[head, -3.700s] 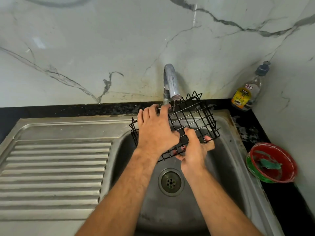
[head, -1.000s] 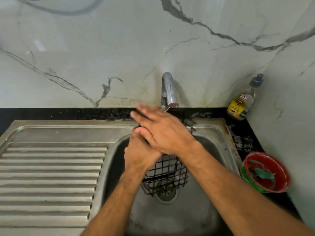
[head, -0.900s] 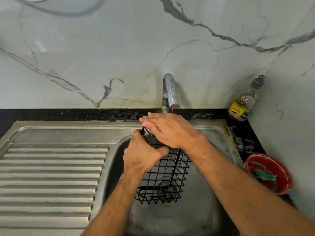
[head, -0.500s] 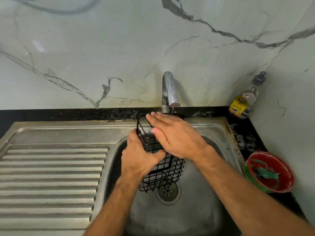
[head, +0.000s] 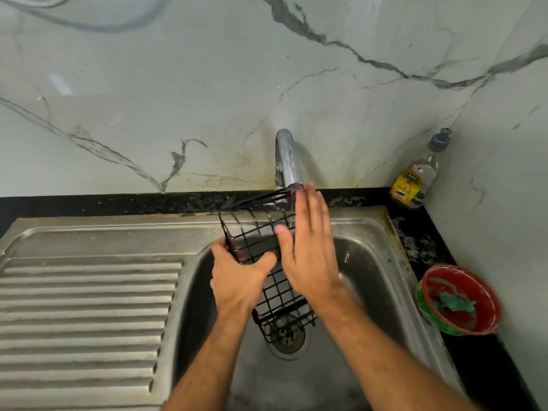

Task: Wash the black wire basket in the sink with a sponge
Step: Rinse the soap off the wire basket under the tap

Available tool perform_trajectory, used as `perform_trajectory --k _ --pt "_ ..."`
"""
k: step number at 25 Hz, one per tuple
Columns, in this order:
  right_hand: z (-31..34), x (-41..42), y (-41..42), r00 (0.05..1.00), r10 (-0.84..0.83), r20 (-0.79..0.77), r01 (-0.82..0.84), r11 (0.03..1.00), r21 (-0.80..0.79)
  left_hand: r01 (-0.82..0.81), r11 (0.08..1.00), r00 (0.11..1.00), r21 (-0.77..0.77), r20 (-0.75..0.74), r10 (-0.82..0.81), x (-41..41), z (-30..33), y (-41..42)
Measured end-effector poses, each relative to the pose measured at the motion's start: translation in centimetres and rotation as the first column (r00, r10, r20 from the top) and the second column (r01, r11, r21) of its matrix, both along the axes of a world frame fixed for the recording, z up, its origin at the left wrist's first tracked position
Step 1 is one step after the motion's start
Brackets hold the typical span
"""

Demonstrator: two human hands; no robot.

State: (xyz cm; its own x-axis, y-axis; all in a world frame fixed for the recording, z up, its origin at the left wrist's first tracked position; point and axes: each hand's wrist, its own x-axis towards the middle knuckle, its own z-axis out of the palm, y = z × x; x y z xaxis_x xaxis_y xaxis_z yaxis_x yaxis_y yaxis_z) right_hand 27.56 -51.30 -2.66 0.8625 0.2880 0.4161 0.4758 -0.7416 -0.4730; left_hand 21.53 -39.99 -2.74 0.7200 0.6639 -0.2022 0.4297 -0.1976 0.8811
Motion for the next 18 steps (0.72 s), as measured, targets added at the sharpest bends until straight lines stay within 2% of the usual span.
perform_trajectory --k 2,4,5,7,9,11,13,16,18 --pt "-2.3 0.1 -2.0 0.947 0.256 0.193 -0.182 0.925 -0.333 -0.099 0.986 0.994 -0.134 0.030 0.104 0.0 -0.2 0.4" --pt "-4.0 0.3 -3.9 0.860 0.449 0.242 -0.295 0.825 -0.481 -0.151 0.954 0.981 -0.259 0.083 0.178 0.2 -0.4 1.0" --pt "-4.0 0.4 -4.2 0.869 0.448 0.212 -0.310 0.824 -0.474 -0.150 0.938 0.976 -0.311 0.103 0.190 0.4 -0.2 1.1" --pt "-2.7 -0.1 -3.3 0.943 0.314 0.109 -0.256 0.895 -0.365 -0.140 0.904 0.974 -0.405 0.107 0.199 0.7 -0.1 0.8" --pt "0.2 -0.1 -0.9 0.994 0.105 0.017 -0.100 0.982 -0.162 -0.104 0.888 0.979 -0.448 0.108 0.170 0.7 -0.3 0.2" --pt "3.5 1.0 1.1 0.998 -0.041 -0.047 0.039 0.998 -0.058 -0.070 0.894 0.985 -0.442 0.112 0.132 0.5 -1.0 -0.2" --pt "5.5 2.2 1.1 0.996 -0.012 -0.085 0.009 0.999 -0.042 -0.065 0.908 0.988 -0.414 0.101 0.116 0.2 -1.6 -0.1" --pt "5.1 3.0 -1.8 0.933 0.191 -0.305 -0.170 0.981 0.093 -0.108 0.887 0.977 -0.450 0.119 0.179 0.3 -1.7 0.7" --pt "3.8 2.3 -3.3 0.902 0.142 -0.408 -0.135 0.990 0.047 -0.126 0.873 0.970 -0.471 0.127 0.208 0.5 -1.5 0.7"
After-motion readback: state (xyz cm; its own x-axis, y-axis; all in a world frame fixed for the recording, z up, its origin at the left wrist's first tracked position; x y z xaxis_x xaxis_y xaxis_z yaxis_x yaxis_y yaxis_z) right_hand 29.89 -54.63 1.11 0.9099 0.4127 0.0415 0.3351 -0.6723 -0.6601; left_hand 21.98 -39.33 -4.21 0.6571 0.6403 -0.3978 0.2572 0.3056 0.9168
